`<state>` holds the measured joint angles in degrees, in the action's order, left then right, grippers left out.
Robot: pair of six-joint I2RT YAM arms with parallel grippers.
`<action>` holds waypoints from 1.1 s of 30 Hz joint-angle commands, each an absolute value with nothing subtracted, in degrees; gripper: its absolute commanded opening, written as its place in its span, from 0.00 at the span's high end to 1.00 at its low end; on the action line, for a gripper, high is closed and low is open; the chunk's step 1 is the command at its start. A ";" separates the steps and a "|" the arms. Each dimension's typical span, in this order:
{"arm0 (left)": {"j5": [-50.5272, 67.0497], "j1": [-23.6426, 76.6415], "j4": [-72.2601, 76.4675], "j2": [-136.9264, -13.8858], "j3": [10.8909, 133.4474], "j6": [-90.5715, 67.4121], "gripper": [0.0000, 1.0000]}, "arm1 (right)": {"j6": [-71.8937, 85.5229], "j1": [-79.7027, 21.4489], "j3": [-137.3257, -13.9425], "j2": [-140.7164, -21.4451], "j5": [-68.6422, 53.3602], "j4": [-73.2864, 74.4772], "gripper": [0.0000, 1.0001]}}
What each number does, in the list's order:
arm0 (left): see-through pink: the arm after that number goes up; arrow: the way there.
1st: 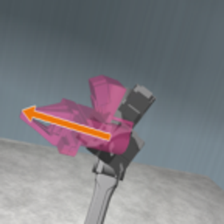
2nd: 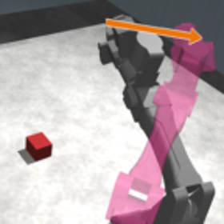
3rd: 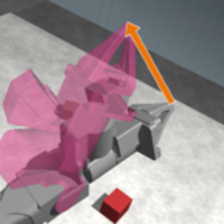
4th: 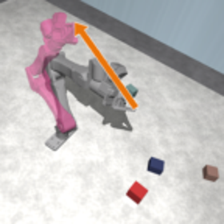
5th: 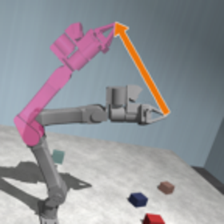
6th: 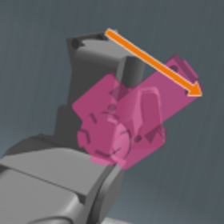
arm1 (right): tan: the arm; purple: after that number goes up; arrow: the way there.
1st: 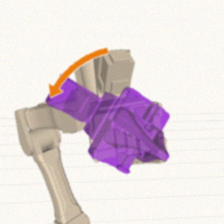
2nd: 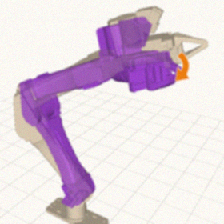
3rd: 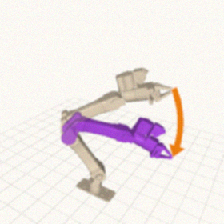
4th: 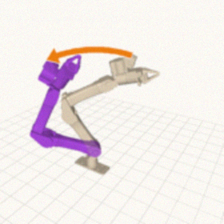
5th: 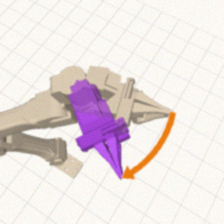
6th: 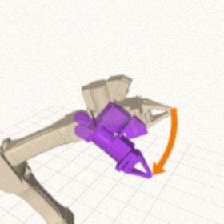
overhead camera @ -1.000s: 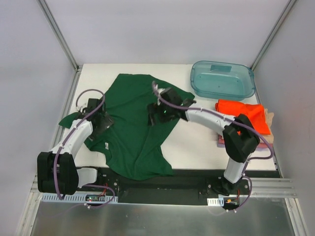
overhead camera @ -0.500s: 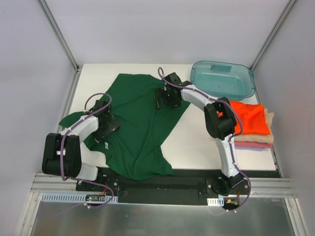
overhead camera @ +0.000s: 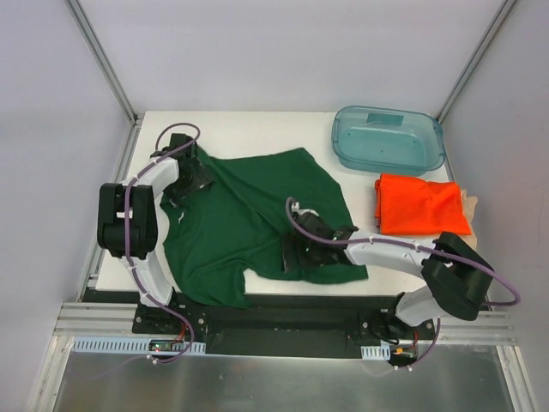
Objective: Fold and stack the t-shirts
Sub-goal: Flatten out the tshirt
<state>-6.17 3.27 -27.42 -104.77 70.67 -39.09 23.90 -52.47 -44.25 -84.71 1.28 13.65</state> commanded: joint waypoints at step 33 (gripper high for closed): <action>-10.55 0.44 -32.78 -100.63 61.17 -33.14 0.01 | -7.19 -25.76 -83.04 -107.48 5.11 27.42 0.04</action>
